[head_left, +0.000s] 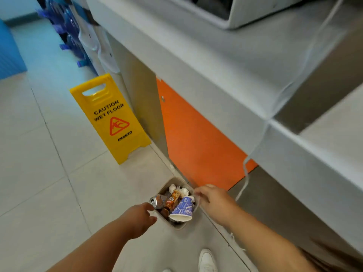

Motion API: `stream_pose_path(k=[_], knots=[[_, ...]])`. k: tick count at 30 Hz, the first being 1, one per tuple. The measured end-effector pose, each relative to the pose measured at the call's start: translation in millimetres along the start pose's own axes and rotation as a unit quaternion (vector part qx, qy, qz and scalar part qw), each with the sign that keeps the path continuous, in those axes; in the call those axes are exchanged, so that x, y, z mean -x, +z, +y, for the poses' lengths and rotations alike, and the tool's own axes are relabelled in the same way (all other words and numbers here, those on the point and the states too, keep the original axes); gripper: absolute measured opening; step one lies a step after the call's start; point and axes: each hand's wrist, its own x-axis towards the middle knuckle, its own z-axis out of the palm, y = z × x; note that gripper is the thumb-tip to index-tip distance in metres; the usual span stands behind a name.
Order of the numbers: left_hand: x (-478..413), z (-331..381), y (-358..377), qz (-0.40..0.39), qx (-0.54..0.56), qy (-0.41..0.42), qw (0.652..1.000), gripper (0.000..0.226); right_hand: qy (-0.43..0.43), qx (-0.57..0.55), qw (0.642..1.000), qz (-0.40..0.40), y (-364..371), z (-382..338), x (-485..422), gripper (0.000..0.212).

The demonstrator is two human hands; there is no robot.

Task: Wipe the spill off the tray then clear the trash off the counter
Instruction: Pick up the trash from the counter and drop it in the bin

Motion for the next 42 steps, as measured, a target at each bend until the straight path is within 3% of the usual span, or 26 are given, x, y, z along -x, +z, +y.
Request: stream_pose_path(k=[8, 11, 19, 28, 42], knots=[[89.5, 56.2, -46.6, 0.044, -0.042, 0.119, 0.991, 0.036, -0.06, -0.049, 0.989, 0.122, -104.6, -65.7, 113.8, 0.026], [117.9, 76.5, -51.9, 0.046, -0.04, 0.176, 0.983, 0.011, -0.064, -0.09, 0.98, 0.166, -136.3, -79.6, 161.3, 0.028], [164.3, 161.4, -85.3, 0.041, -0.019, 0.309, 0.95, 0.012, -0.026, -0.178, 0.93, 0.32, -209.1, -76.9, 246.2, 0.028], [207.9, 305.4, -93.9, 0.068, 0.106, 0.438, 0.89, 0.017, 0.023, -0.168, 0.933, 0.317, -280.7, -5.3, 274.1, 0.024], [175.7, 430.7, -40.8, 0.062, 0.199, 0.398, 0.894, 0.018, 0.034, -0.003, 0.95, 0.311, -391.5, 126.2, 260.8, 0.02]])
